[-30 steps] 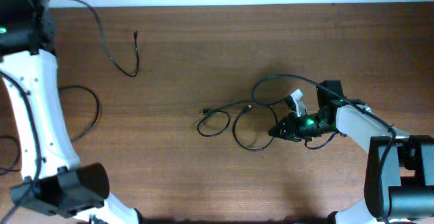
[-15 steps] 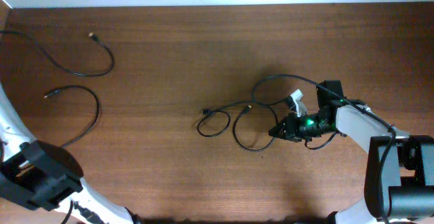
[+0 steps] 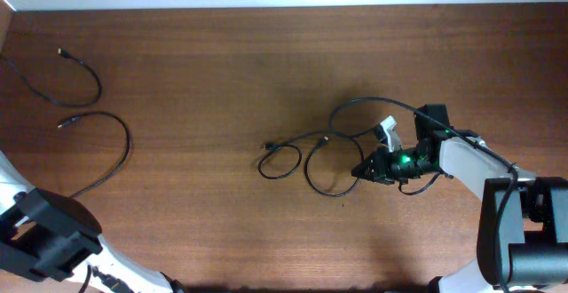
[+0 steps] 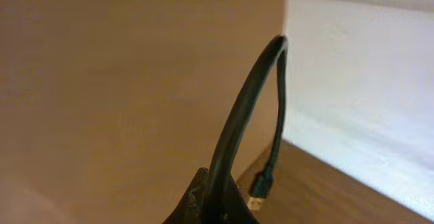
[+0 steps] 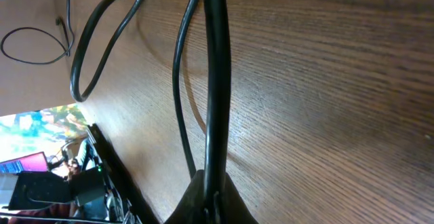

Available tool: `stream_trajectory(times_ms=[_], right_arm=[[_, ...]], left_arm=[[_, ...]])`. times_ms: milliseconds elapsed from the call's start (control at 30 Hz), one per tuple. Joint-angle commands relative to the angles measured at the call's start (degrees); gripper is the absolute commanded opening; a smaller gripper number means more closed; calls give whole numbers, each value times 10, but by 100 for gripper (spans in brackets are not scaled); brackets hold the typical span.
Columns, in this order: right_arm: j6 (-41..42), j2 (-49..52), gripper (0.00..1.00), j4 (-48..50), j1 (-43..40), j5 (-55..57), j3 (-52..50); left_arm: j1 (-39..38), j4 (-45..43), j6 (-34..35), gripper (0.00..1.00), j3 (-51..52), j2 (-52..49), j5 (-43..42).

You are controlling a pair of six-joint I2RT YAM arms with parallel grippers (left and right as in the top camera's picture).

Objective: Untangle cables

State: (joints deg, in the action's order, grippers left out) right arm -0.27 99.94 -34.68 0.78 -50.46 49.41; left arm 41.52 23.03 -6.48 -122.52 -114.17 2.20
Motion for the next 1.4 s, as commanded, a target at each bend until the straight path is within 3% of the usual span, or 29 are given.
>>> stream_trajectory(times_ms=[0,300,533,567,600,633,1000,1133,1300,1367], right_arm=[[-8,2,4,1,0,1,5],[-8,2,4,1,0,1,5],[-8,2,4,3,0,1,5],[-8,2,4,6,0,1,5],[-8,2,4,9,0,1,5],[-8,2,4,11,0,1,5],[-8,2,5,10,0,1,5],[-8,2,5,10,0,1,5],[-8,2,5,10,0,1,5],[-8,2,5,10,0,1,5]], left_arm=[[-29,3,-9,0,-4,-35,-61],[-120,36,-9,0,-4,-165,-73],[-136,34,-9,3,-4,-202,-71],[-136,32,-9,40,-4,-202,-71],[-136,32,-9,87,-4,-202,-71],[-136,33,-9,99,-4,-202,-71],[-136,58,-9,99,-7,-136,-69],[-125,84,157,99,-7,-76,-53],[-90,165,297,99,-6,-68,-196],[-77,198,320,99,-6,-69,-228]])
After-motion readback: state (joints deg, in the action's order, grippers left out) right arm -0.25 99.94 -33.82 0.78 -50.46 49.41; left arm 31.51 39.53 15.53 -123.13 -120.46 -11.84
